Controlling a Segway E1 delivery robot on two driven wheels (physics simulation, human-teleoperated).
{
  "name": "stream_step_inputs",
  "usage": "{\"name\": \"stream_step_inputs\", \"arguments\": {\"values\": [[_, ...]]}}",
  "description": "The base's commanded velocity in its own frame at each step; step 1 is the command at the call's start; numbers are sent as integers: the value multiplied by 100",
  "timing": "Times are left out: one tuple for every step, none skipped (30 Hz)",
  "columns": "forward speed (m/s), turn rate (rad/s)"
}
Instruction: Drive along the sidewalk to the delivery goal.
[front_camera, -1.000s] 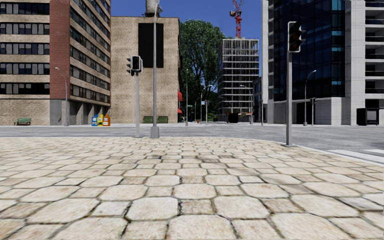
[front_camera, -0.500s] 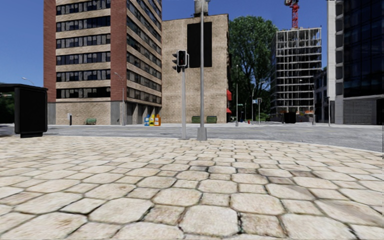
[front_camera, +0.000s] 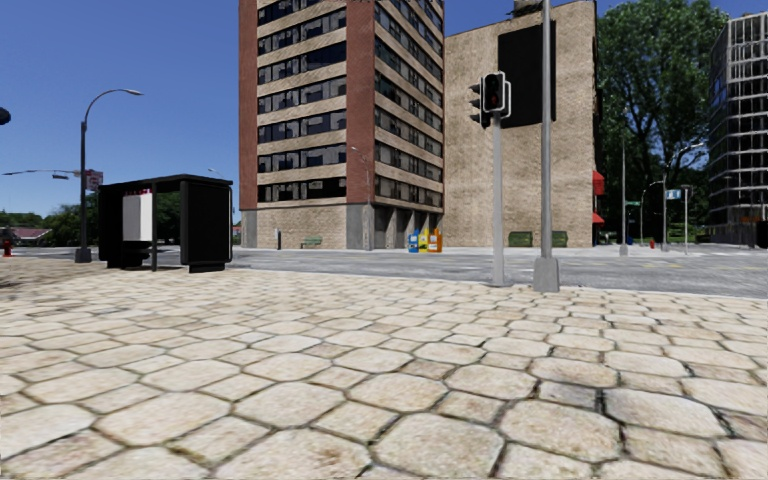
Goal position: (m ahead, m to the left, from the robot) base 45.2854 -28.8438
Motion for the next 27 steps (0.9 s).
{"name": "stream_step_inputs", "arguments": {"values": [[200,73],[200,73],[200,73],[200,72],[200,72],[200,72],[200,72],[200,72],[200,72],[200,71],[200,71],[200,68],[200,61],[200,41],[200,29],[200,21],[200,10],[200,10],[200,4],[200,3],[200,2],[200,2],[200,1],[200,1],[200,1],[200,0],[200,0]]}}
